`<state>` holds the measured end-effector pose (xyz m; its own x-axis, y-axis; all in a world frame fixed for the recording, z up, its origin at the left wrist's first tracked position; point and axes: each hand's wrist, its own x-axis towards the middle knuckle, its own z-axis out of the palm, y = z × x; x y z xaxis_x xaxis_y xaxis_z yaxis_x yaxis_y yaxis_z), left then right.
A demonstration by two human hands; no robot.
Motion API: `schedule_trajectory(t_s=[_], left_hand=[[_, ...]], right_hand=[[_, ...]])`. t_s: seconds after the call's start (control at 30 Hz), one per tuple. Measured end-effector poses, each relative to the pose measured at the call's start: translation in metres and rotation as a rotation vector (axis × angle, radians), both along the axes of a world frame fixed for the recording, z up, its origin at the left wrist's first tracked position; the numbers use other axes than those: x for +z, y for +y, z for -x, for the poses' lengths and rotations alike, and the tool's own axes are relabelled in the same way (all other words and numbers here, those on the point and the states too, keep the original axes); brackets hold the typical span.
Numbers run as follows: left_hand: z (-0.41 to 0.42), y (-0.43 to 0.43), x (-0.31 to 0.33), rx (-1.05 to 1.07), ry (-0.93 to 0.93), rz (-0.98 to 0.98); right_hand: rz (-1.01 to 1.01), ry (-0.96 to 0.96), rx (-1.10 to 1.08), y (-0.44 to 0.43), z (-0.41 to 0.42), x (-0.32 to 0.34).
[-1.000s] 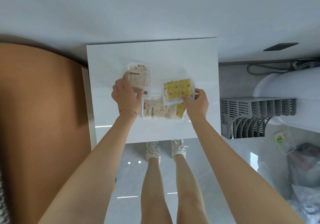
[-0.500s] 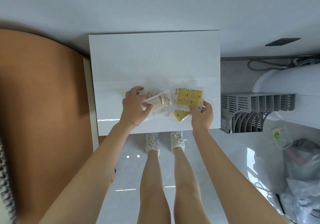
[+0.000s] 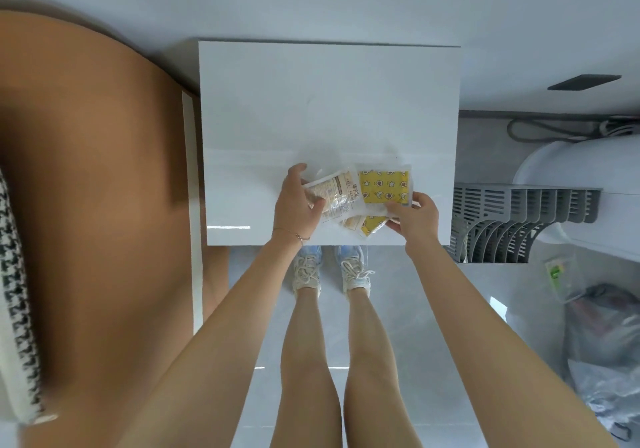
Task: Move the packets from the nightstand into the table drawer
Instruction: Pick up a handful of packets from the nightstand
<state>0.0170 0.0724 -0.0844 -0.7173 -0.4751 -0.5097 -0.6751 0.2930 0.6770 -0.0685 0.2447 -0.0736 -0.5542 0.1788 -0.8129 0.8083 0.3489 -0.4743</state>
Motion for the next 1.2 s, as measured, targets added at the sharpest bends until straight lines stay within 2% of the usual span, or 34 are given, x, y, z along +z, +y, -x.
schedule_trajectory(t_s=[0.1, 0.27, 0.37, 0.63, 0.77, 1.0, 1.2], left_hand=[[-0.007, -0.005, 0.0, -0.047, -0.029, -0.039], [-0.028, -0.01, 0.013, 0.169, 0.022, -0.21], [-0.048, -0.011, 0.017, 0.272, 0.037, -0.26], [-0.105, -0.011, 0.039, 0.803, 0.115, -0.451], [-0.136, -0.015, 0.065, 1.046, 0.232, -0.536], [-0.21, -0.036, 0.133, 1.289, 0.435, -0.558], [-0.302, -0.041, 0.18, 1.504, 0.59, -0.514]], right_hand=[[0.092, -0.013, 0.042, 0.0, 0.0, 0.008], [0.267, -0.119, 0.146, -0.002, -0.006, 0.022], [0.255, -0.13, 0.23, -0.007, -0.01, 0.025], [0.236, -0.092, 0.441, -0.037, -0.017, 0.044], [0.267, -0.115, 0.55, -0.061, -0.019, 0.066], [0.389, -0.104, 0.832, -0.123, -0.052, 0.137], [0.425, -0.091, 1.078, -0.171, -0.125, 0.187]])
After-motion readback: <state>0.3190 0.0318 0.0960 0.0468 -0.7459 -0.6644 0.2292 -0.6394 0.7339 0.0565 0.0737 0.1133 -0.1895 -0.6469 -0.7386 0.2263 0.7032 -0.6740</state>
